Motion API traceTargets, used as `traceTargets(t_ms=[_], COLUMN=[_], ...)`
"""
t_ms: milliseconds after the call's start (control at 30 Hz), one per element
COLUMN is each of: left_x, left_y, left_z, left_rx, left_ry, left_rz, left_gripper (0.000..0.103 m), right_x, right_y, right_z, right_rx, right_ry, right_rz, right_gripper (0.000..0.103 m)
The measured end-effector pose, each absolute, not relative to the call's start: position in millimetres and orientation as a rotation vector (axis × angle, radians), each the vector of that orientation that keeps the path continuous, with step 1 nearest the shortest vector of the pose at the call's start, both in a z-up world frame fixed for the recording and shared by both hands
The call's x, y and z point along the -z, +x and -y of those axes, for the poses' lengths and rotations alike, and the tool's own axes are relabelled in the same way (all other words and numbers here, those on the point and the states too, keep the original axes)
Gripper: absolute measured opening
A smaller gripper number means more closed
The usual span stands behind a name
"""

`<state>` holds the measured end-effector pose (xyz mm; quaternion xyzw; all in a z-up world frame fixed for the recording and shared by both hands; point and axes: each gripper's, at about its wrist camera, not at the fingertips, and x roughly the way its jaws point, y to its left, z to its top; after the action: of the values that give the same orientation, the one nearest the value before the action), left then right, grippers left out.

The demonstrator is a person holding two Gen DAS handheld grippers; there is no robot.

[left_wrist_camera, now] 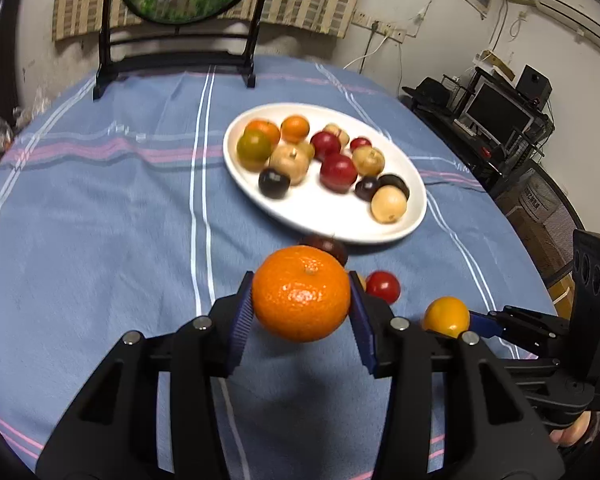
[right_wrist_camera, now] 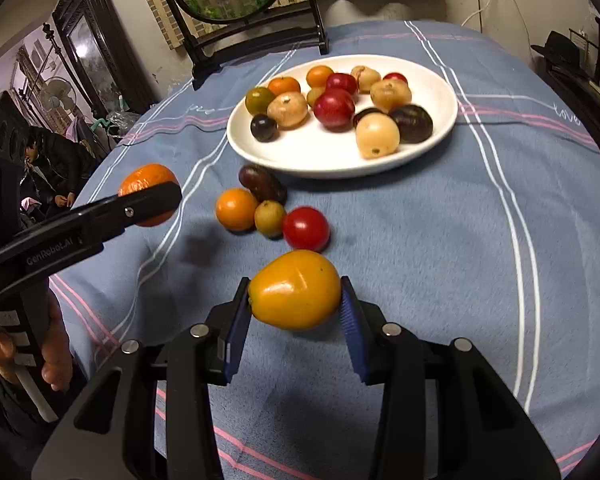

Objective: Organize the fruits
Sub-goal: 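Carry the yellow fruit and orange onto the white plate and release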

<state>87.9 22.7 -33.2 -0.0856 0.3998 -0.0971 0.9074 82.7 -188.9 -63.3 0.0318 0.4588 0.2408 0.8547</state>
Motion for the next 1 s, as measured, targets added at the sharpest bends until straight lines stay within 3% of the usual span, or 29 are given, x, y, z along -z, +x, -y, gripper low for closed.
traceTargets(t_ms=[300, 500, 800, 833, 900, 1000], left_x=[0.6, 15.0, 39.6, 38.2, 29.5, 14.4], left_y=[162.0, 221.4, 244.9, 246.0, 243.3, 232.3], left_z=[-6.9, 11.5, 12.7, 11.7, 9.8, 9.2], left_rx=[0.244, 0.233, 0.215, 0.214, 0.21, 0.205], left_ry=[-0.101, -0.084, -0.103, -0.107, -0.114, -0.094], left_rz=[-0.826, -0.886, -0.945, -0.938, -0.9, -0.855], left_gripper=[0.046, 0.046, 0.048, 0.059, 0.071, 0.071], right_x=[22.2, 36.5, 57.6, 56.8, 52.6, 36.4], right_y=[158.4, 231.2, 259.3, 258.9, 257.0, 250.0], right_z=[204.9, 211.1, 210.7, 209.1, 208.7, 212.1], right_rx=[-0.422, -0.323, -0.313, -0.316, -0.316, -0.317], right_ry=[0.026, 0.013, -0.012, -0.017, -0.024, -0.014], right_rz=[-0.894, -0.927, -0.942, -0.935, -0.902, -0.837], right_gripper=[0.043, 0.043, 0.044, 0.045, 0.066, 0.068])
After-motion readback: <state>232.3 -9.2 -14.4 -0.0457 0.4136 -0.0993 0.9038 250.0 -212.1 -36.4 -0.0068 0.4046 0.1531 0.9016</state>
